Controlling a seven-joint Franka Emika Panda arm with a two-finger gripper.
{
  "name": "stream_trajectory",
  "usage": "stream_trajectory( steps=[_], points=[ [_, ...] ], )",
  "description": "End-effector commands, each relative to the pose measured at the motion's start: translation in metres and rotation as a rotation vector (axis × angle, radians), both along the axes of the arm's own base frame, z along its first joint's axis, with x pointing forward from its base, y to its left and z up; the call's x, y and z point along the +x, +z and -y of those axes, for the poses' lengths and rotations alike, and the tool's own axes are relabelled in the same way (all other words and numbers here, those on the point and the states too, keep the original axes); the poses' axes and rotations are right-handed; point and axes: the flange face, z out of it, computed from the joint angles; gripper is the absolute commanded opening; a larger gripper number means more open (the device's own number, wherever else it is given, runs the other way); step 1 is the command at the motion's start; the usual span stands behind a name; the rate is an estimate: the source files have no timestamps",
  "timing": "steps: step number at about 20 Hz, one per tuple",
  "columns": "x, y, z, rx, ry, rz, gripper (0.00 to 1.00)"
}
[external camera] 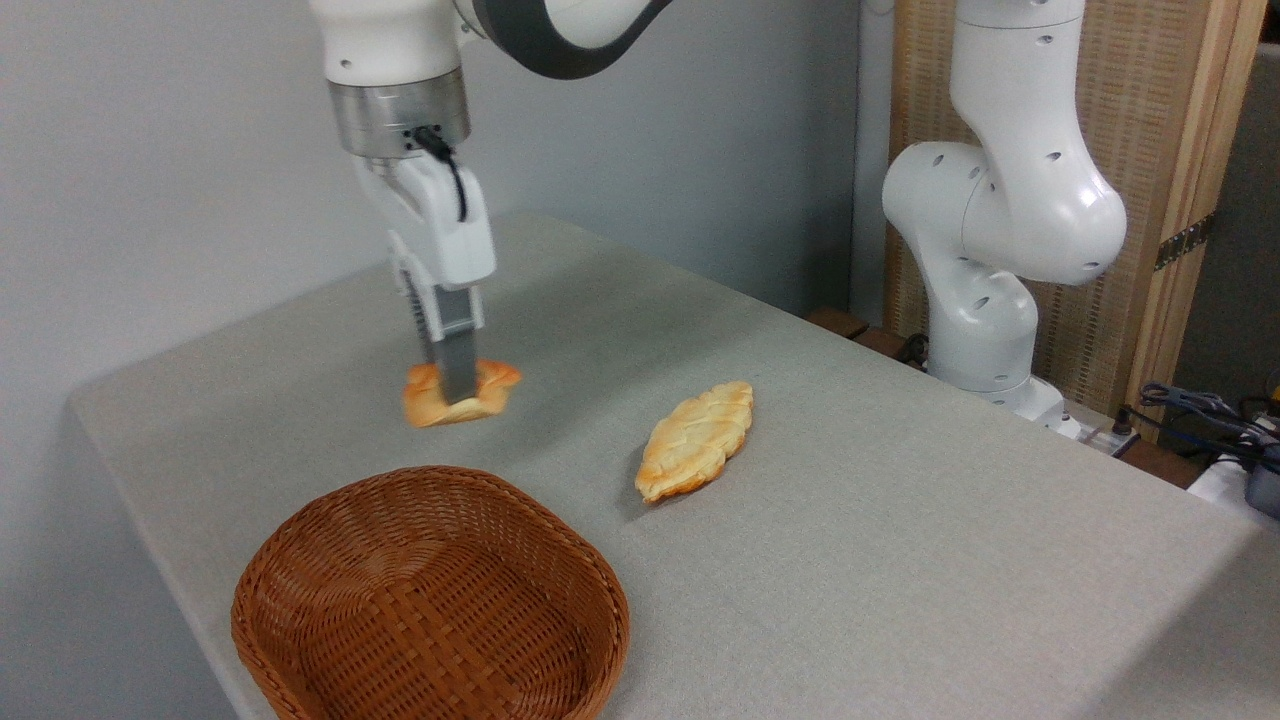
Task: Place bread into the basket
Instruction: 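Lift the held roll and carry it over the wicker basket, then lower the roll into the basket, open the gripper, and rise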
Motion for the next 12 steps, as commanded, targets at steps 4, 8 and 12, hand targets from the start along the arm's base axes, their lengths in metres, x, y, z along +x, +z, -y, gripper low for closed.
stream_trajectory(
  steps=[4,8,12],
  points=[
    [0.048,-0.023,0.006,0.002,-0.031,0.158,0.41],
    [0.053,-0.037,0.018,0.082,-0.087,0.180,0.87],
    [0.055,-0.050,0.025,0.097,-0.113,0.163,1.00]
  ],
)
